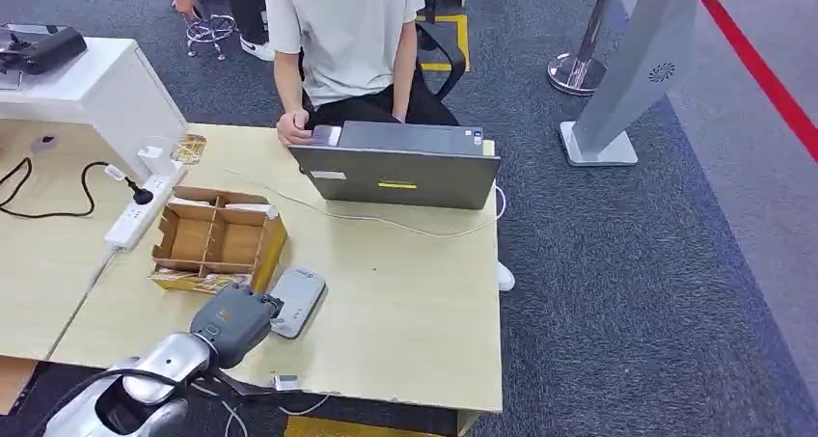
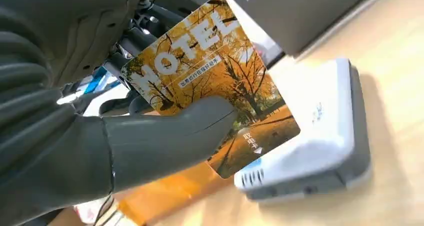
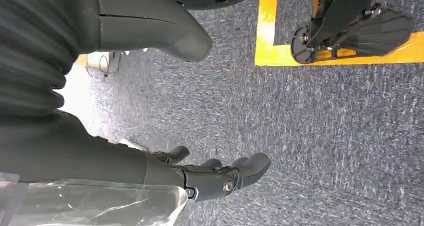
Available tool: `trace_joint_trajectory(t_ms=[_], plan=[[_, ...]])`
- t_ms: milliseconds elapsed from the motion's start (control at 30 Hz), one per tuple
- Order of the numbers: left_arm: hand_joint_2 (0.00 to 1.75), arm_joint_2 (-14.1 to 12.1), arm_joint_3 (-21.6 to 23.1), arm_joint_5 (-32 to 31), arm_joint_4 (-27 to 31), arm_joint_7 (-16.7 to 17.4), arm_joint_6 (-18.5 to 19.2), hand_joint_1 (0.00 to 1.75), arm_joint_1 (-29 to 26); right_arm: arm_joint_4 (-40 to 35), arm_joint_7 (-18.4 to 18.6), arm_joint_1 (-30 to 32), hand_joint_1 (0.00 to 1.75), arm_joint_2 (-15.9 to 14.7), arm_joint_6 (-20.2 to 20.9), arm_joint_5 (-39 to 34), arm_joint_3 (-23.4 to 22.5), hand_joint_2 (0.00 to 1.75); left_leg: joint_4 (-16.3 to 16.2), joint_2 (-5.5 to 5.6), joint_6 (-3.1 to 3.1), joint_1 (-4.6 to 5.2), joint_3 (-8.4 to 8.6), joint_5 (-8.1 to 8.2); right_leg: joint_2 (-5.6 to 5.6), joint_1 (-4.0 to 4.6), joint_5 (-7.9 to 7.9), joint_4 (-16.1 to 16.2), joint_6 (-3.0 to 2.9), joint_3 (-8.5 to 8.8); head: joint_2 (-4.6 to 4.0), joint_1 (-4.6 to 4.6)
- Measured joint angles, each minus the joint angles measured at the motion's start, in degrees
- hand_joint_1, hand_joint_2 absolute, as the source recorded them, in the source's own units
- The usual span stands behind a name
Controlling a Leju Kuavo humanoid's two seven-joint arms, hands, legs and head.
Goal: Pass the card to the sensor for recognition and then transmit it.
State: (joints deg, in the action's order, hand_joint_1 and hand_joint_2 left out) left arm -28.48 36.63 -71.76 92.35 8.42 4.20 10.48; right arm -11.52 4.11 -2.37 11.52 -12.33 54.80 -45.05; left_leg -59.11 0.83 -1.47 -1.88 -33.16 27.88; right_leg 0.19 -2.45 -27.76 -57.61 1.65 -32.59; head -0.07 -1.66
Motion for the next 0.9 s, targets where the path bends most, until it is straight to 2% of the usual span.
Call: trace_joint_trajectory(t_ms=[300,500,633,900], plan=[[1.75,0.9,0.1,0.1,-1.5,2.4,0.7,1.75,0.0,0.0,0.2,0.1,0.00,0.0,0.1,1.5,-0.3,1.75,0.0,0.00,0.00,0.00,0.04,0.00,0.00,0.00,0.01,0.0,0.00,0.01,0.00,-0.02],[1.75,5.9,0.0,-2.2,-5.0,4.0,-4.8,1.75,0.9,0.0,-0.1,0.0,0.00,0.0,0.3,2.8,-0.3,1.75,0.0,-0.01,0.00,0.01,0.04,0.00,-0.01,-0.01,0.03,0.0,0.00,0.04,0.00,-0.02],[1.75,7.9,0.0,-2.6,-5.2,4.0,-5.9,1.75,1.0,0.0,-0.1,0.0,0.00,0.0,0.3,2.9,-0.3,1.75,0.0,0.00,0.00,0.02,0.03,0.00,-0.01,-0.02,0.03,0.0,0.00,0.03,0.00,-0.04],[1.75,8.2,0.0,-2.6,-5.3,4.0,-6.1,1.75,0.9,0.0,-0.1,0.0,0.00,0.0,0.3,2.9,-0.3,1.75,0.0,0.00,0.00,0.02,0.03,0.00,-0.01,-0.01,0.03,0.0,0.00,0.03,0.00,-0.02]])
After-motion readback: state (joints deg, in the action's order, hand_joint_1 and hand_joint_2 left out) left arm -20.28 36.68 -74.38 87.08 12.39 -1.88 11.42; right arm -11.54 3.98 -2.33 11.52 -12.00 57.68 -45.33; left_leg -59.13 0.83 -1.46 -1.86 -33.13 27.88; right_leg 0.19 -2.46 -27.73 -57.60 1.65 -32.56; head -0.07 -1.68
